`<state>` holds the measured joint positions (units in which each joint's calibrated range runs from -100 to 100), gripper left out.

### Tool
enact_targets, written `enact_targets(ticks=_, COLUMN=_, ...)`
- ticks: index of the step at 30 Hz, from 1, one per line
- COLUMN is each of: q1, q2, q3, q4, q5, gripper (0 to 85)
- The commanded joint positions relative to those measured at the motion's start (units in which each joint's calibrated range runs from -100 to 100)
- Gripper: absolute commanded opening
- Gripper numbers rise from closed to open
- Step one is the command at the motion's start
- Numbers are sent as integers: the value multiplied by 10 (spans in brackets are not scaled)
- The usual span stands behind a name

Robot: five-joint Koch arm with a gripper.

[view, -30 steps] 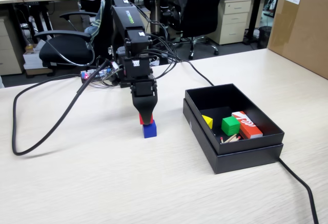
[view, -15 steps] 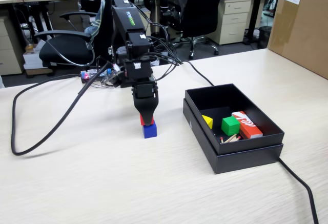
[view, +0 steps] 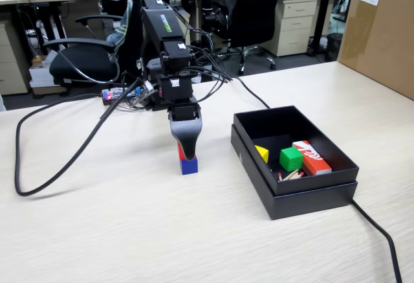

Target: Put the red cube on top of the blue cube

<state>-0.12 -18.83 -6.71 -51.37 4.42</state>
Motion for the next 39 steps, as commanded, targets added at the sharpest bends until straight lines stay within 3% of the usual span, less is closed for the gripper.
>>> enact_targets(ticks=1, q1=0, q2=-29, q3=20, q4=12, q5=-1, gripper=480)
enact_targets(ticks=19, q1=2, q2=-200, q3=-24, q4=-28, q5=-4, gripper=483)
enact_targets(ticks=39, q1=22, q2=-644, q3=-349, q4=-13, q5=0, gripper=495)
